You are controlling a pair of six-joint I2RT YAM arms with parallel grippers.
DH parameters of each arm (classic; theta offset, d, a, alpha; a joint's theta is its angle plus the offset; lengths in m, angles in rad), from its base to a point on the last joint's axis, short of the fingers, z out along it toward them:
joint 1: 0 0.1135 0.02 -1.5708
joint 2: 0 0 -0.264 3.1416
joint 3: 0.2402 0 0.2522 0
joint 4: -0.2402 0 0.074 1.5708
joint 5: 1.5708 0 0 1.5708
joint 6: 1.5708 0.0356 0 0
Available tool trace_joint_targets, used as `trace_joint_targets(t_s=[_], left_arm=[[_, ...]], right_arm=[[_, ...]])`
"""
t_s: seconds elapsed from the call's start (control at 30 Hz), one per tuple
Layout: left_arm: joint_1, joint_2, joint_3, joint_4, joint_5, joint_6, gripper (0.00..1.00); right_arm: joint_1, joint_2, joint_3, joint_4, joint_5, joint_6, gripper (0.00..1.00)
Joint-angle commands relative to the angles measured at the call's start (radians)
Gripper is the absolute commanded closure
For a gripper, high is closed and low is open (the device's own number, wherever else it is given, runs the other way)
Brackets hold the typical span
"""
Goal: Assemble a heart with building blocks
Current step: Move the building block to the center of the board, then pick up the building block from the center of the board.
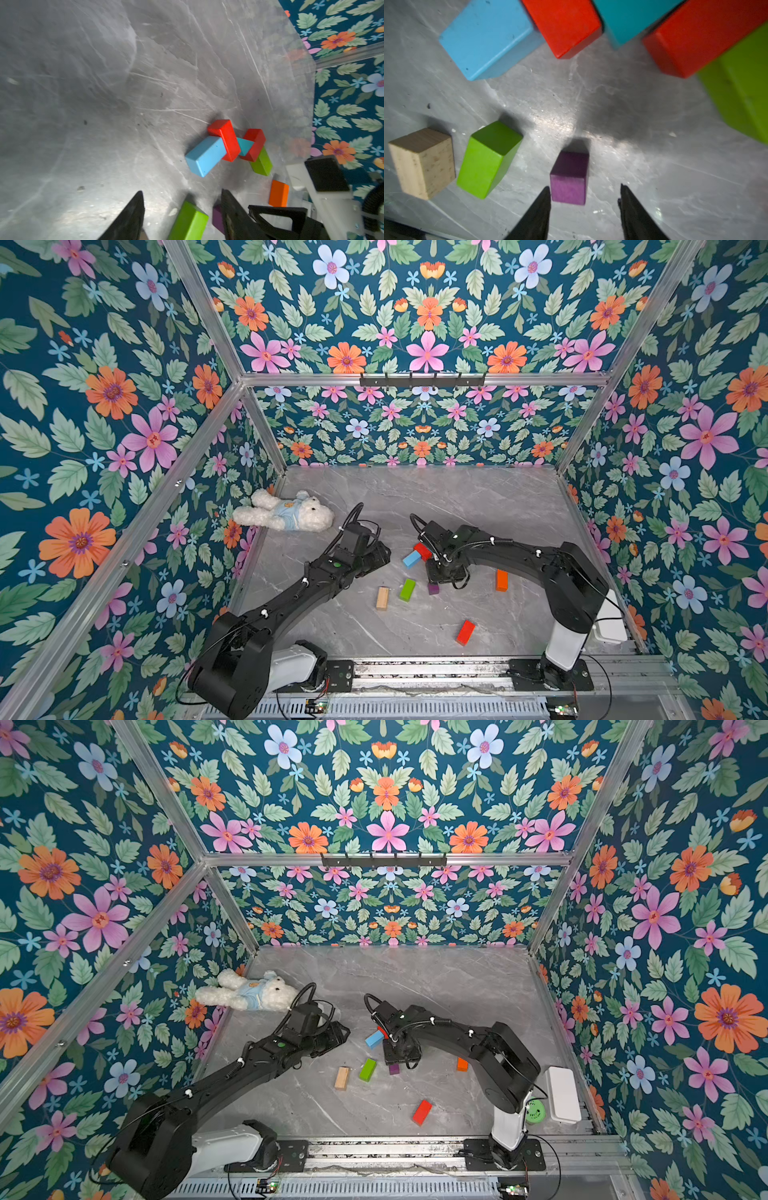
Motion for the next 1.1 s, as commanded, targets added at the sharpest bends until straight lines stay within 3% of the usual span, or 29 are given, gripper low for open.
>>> trace_joint_targets(t_s=[0.0,0.3,0.43,0.67,0.87,1.07], left_arm=[[0.014,-0.002,0.002,-0.041,-0.008,0.042,0.4],[0.027,0.006,0.005,-0.037,-0.004,0.073,0.41],[0.031,0.011,0.0,-0.034,-0.005,0.073,0.41],[0.046,0.016,-0.005,-0.054,-0.036,0.042,0.41],[0.1,0.001,-0.025,-0.076,-0.042,0.028,0.41],[0.129,-0.01,-0.024,-0.084,-0.021,0.058,0.41]], right_arm=[[0.0,0.049,0.0,0.04,-0.013,0.005,0.57],[0.083,0.011,-0.055,-0.032,0.005,0.045,0.67],[0.139,-0.05,-0.062,-0.087,0.027,0.065,0.68],[0.145,0.0,0.112,-0.15,0.058,0.071,0.38],[0.169,0.195,0.344,-0.222,0.107,0.14,0.29],[0.171,0.274,0.401,-0.25,0.106,0.164,0.26]])
